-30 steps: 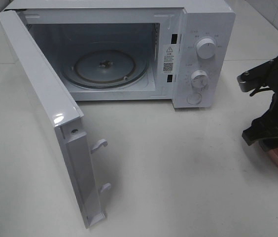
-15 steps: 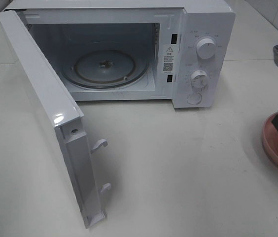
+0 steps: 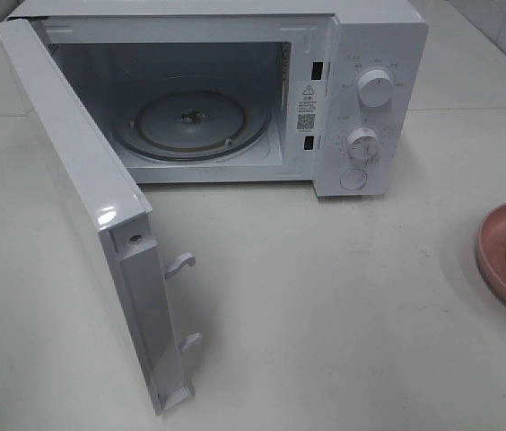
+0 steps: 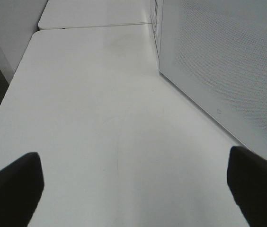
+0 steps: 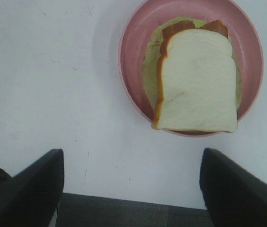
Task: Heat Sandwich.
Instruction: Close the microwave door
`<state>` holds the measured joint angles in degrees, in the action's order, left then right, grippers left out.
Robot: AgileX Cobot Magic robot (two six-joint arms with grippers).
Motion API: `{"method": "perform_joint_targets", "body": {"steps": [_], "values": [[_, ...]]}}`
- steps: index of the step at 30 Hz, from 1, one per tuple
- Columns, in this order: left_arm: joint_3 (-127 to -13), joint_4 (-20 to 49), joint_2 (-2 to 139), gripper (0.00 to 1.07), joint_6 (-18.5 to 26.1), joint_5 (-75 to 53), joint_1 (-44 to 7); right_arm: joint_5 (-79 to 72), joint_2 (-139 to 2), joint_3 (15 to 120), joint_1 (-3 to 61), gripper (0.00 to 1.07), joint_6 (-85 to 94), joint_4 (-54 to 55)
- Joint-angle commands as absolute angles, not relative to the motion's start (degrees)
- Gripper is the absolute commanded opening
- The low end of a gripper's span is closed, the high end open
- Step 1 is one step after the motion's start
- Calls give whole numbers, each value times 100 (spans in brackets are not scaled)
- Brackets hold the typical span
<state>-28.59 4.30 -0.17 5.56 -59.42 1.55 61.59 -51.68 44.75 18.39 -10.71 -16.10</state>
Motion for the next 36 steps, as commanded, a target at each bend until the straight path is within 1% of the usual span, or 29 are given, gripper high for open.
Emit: {"method": "perform_joint_targets", "body": {"steps": [1, 9, 13, 16, 17, 23, 26, 27, 30, 32, 36], "values": [[-2830, 453, -178, 103, 527, -5896, 155, 6446, -4756, 4503, 1799, 76, -1014, -1593], [-2830, 453, -178, 103, 527, -5896, 155, 6864, -3804, 4383, 1799, 76, -1003, -1593], [-2830, 453, -178, 103, 527, -5896, 155, 6950, -2991, 4022, 1799, 76, -1003, -1593], [-2830, 453, -178, 103, 527, -5896, 155, 6950, -2630, 3867, 1799, 76, -1003, -1593], [-2830, 453, -178, 103, 527, -5896, 155, 6944, -2246, 3713, 1799, 76, -1003, -1604], [-2830, 453, -178, 103, 527, -5896, 155, 6921, -1501, 3392, 1793, 76, -1003, -1599], [-2830, 453, -178, 103, 527, -5896, 155, 6870, -1026, 3168, 1490, 76, -997, -1536], [-2830, 453, -178, 103, 527, -5896, 155, 6870, -1026, 3168, 1490, 76, -997, -1536], [-2830, 453, -178, 103, 527, -5896, 155, 6721, -613, 3140, 1146, 76, -831, -1450], [-2830, 453, -178, 103, 527, -5896, 155, 6681, -504, 3140, 1117, 76, -825, -1450], [-2830, 453, -178, 103, 527, -5896, 155, 6417, -34, 3077, 865, 76, -808, -1364]]}}
